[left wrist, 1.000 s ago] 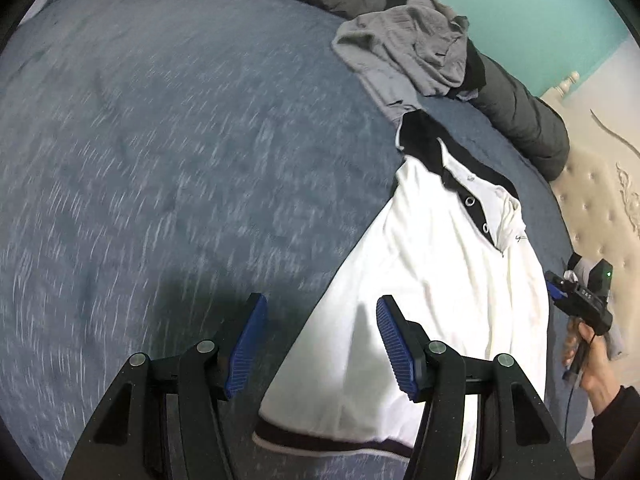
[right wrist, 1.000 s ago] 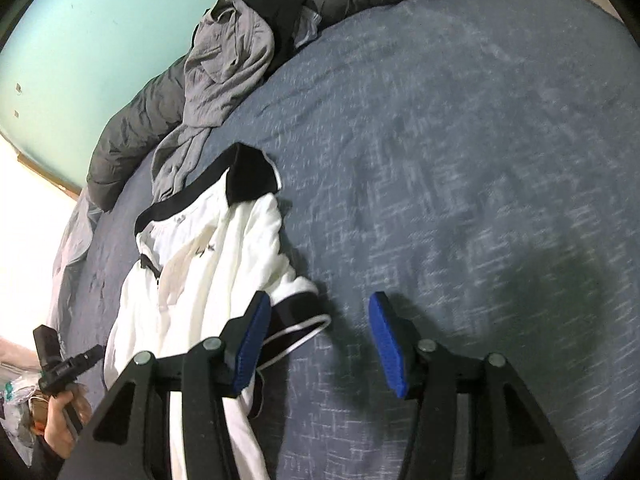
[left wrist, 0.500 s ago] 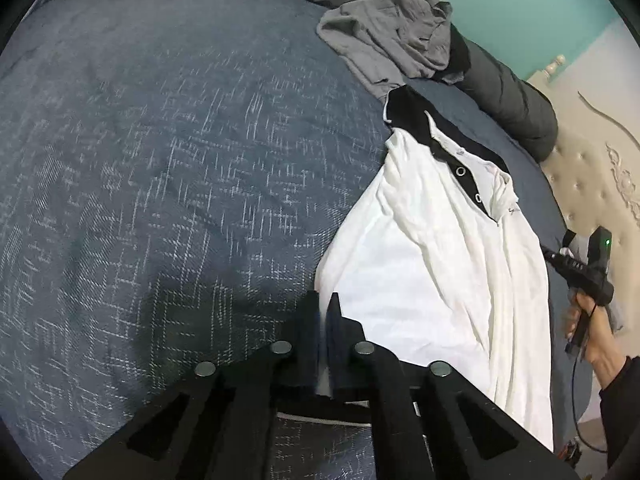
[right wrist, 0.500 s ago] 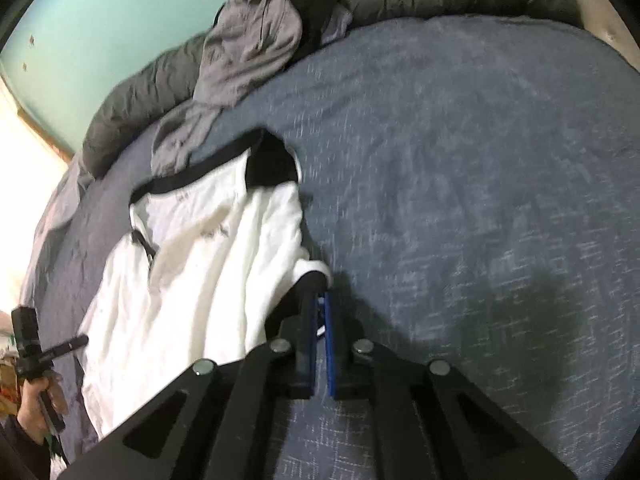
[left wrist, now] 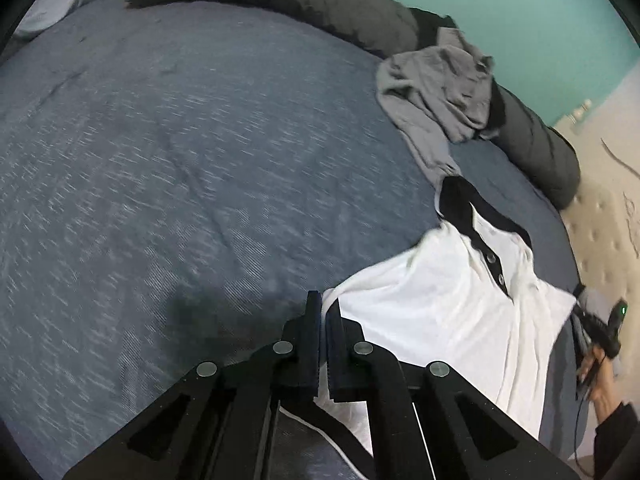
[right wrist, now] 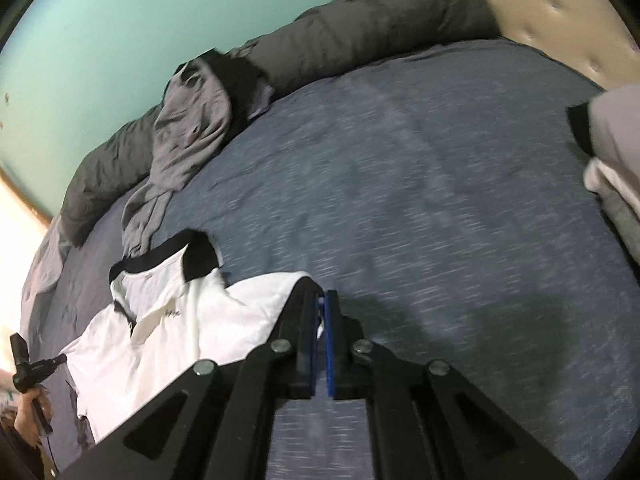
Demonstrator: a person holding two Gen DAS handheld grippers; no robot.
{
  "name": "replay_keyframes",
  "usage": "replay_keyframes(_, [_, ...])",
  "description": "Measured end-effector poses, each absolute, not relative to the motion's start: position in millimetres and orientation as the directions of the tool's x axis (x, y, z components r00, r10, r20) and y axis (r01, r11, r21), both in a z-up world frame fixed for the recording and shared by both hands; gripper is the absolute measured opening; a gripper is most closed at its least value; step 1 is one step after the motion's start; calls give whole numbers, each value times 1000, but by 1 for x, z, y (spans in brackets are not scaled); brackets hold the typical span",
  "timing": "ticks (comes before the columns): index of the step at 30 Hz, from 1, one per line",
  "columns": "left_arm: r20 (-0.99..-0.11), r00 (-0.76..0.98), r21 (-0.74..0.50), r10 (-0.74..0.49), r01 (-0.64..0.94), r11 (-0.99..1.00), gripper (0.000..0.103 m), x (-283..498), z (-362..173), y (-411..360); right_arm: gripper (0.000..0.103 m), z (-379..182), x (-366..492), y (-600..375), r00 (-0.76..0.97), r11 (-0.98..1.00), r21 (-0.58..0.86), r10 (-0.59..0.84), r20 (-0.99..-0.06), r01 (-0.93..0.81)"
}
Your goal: Fold clothes
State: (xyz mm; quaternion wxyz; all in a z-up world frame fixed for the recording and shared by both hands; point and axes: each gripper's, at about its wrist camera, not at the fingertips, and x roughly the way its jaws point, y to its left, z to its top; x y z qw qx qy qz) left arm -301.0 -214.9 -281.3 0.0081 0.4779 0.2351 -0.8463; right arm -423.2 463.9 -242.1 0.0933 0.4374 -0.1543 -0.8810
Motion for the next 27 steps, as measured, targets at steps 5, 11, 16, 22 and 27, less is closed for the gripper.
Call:
replay_keyframes(5, [-828, -525, -382, 198, 268, -885, 2, -315, -279, -235, 3, -240, -425, 492, -624, -932, 359, -256, -739, -43])
replay_keyframes(11, [-835, -520, -376, 182, 297, -878, 1, -324, -279, -250, 2, -246, -424, 518, -640, -925, 349, -179, -747, -148])
replay_keyframes(16, [-844, -508, -372, 176, 317, -872, 1, -330, -285, -261, 2, -251, -424, 539, -629, -931, 292, -94, -772, -219])
replay_keyframes(22, [-849, -493, -395, 190, 353, -848, 1, -332, -301, -268, 2, -269, -422, 548, -580, -930, 254, -57, -813, -265])
replay_keyframes(27, [-846, -494, -412, 199, 371, -832, 1, -327, -307, -270, 2, -279, -414, 554, -583, -918, 284, -75, -809, -277])
